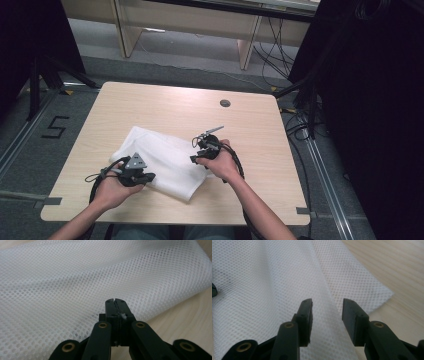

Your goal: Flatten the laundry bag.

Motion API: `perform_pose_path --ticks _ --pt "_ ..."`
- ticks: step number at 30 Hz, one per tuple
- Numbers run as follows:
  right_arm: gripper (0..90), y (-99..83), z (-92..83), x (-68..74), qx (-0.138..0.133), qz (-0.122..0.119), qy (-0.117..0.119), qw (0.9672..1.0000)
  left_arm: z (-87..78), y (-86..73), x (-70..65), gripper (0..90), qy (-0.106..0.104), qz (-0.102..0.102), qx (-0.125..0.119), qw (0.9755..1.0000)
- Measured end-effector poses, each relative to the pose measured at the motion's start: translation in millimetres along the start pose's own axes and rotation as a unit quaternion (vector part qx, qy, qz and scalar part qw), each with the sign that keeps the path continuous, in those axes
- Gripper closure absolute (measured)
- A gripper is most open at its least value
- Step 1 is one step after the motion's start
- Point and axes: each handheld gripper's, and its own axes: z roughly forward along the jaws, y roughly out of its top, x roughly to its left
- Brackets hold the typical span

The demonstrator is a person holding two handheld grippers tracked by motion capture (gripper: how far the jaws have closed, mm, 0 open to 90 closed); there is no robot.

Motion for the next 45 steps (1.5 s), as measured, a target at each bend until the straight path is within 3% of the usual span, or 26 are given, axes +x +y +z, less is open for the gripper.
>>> perform_pose_path --ticks 2,3,9,15,19,23,27,33,37,42,43,45 --pt "61.1 1.1 5.6 2.0 0.008 -0.004 0.002 1.0 3.0 0.6 0.1 88.8 -0.004 0.002 0.005 1.0" --pt "61.1 1.3 7.9 2.9 0.014 -0.002 0.002 0.9999 5.5 0.5 -0.5 88.8 -0.002 -0.007 0.008 0.9999" --pt "65.9 0.7 22.1 8.0 0.038 -0.022 -0.004 0.999 12.8 1.4 -1.1 89.1 -0.013 0.005 0.023 0.9996" --pt "79.4 0.8 26.6 12.0 0.049 -0.043 -0.007 0.9978 19.7 1.4 -1.0 89.2 -0.018 -0.001 0.035 0.9992" --pt "90.0 1.1 27.6 12.3 0.053 -0.036 0.001 0.9979 22.8 3.1 -0.5 89.3 -0.014 0.006 0.037 0.9992" --pt "90.0 1.1 27.7 9.9 0.052 -0.035 0.003 0.998 24.7 3.8 -0.9 89.3 -0.02 0.0 0.035 0.9992" --pt "90.0 3.6 24.0 9.4 0.049 -0.029 0.001 0.9984 24.4 4.2 0.0 89.3 -0.016 0.01 0.036 0.9992" --pt "64.2 12.0 15.5 0.4 0.018 -0.016 -0.017 0.9996 24.4 4.4 -0.1 89.4 -0.018 0.014 0.037 0.9991" --pt "53.5 12.9 19.6 3.8 0.03 0.003 0.009 0.9995 25.2 4.4 -0.7 89.4 -0.017 0.011 0.034 0.9992" --pt "51.9 12.1 28.5 7.8 0.046 -0.021 0.017 0.9986 27.4 5.9 -0.6 89.4 -0.018 0.014 0.033 0.9992" --pt "55.9 11.4 31.7 10.3 0.058 -0.03 0.016 0.9977 28.3 6.0 -1.8 89.4 -0.021 0.005 0.032 0.9992" --pt "58.0 11.2 33.1 11.5 0.058 -0.038 0.011 0.9975 28.9 6.9 -1.5 89.4 -0.021 0.011 0.035 0.9991"
